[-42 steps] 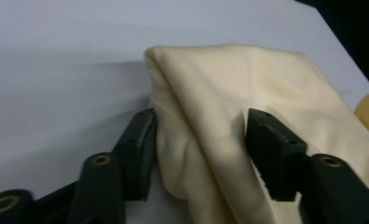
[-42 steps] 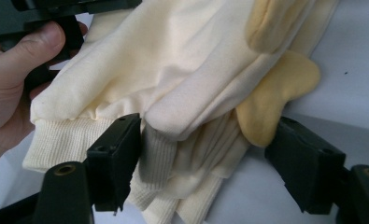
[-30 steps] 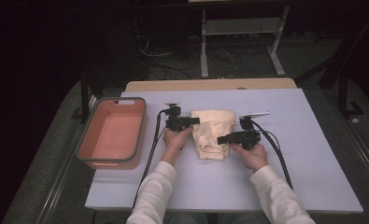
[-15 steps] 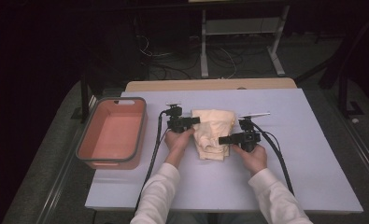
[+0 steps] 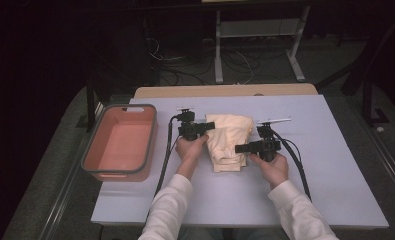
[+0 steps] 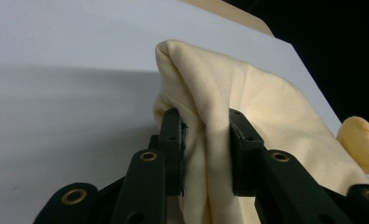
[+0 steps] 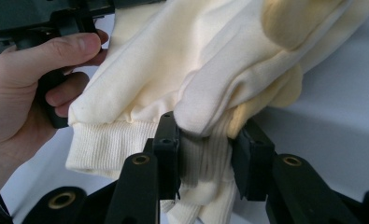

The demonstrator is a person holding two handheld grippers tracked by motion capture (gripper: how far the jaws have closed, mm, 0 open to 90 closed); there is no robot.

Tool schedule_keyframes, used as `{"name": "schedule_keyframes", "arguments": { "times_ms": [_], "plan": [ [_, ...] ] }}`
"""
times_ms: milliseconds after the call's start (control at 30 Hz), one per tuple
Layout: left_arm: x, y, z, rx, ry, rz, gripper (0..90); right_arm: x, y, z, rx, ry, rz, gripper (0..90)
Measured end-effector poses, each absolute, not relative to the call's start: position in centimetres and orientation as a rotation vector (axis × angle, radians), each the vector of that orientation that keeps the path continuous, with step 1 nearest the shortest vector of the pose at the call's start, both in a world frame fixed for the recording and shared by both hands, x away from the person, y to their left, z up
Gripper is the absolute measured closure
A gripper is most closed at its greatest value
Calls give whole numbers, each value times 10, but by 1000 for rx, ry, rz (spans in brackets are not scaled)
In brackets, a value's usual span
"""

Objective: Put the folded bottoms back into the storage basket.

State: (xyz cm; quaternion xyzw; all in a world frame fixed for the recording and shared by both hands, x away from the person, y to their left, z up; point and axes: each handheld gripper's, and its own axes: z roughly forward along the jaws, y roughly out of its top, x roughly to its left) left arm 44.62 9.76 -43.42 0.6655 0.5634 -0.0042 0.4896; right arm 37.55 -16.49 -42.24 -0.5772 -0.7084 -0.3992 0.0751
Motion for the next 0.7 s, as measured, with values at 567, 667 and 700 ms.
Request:
{"name": "schedule_keyframes", "arguments": {
  "times_ms": [567,667,700],
  "plan": [
    [443,105,-395,1612,1303,60,708,379,-162,-391,-1701,-2137,-1263,650],
    [443,109,-389,1604,1298,71,708,380,-159,-386,-1689,-2150,-1269,650],
    [443,110,-387,1604,1297,75,708,381,-157,-383,-1685,-2153,-1272,649]
  ]
}}
